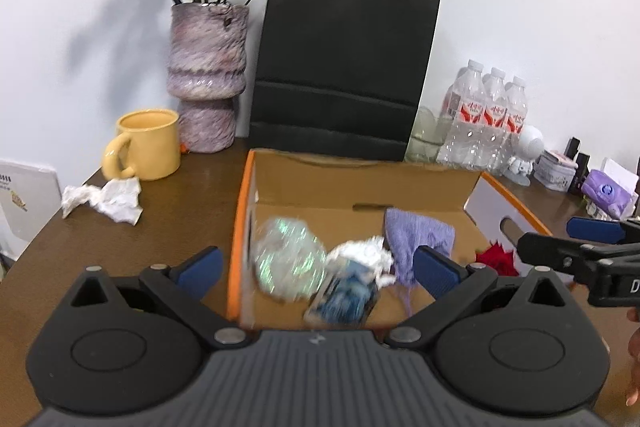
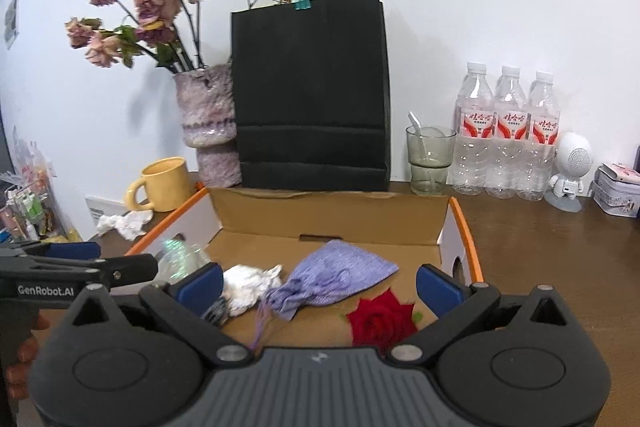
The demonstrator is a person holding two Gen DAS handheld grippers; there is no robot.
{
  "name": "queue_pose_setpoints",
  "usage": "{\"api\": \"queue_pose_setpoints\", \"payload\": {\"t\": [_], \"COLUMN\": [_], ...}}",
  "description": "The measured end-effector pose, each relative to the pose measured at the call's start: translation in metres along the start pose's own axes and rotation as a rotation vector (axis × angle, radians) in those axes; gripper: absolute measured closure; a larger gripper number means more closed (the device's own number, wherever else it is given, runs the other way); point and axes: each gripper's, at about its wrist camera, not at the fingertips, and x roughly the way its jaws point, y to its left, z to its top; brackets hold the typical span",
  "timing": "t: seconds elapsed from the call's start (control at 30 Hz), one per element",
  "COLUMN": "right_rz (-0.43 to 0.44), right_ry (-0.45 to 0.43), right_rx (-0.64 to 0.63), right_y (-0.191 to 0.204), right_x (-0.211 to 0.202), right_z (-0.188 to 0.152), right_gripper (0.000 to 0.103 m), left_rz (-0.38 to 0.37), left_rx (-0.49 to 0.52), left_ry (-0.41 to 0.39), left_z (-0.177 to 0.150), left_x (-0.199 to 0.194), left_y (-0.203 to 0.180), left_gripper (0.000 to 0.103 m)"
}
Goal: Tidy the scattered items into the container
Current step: 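Withdraw both tools from the box toward the hamster plush and black carabiner, then grasp the hamster plush with the right tool while the left tool grasps the black carabiner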
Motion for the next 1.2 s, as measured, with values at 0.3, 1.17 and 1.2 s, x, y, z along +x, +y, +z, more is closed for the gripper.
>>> {"api": "queue_pose_setpoints", "payload": {"t": [0.3,1.17,1.2], "right_rz": [-0.014,0.072,0.076], "right_ry": [0.054,0.261,0.259], "right_rx": [-0.008,0.025,0.023], "right_y": [0.024,0.054,0.052], "right_x": [-0.026,-0.027,-0.029], "right_z": [-0.026,-0.103,-0.104], "right_gripper": [0.000,0.043,0.050], "left_rz": [0.007,0.075,0.077], "left_rx": [0.000,-0.084,-0.081], "left_ry": [0.042,0.180,0.183], "left_z": [-0.030,-0.100,-0.101], "left_x": [-0.035,-0.062,-0.061], "left_y": [0.016,0.006,0.002], "left_gripper": [0.000,0.000,0.000]}}
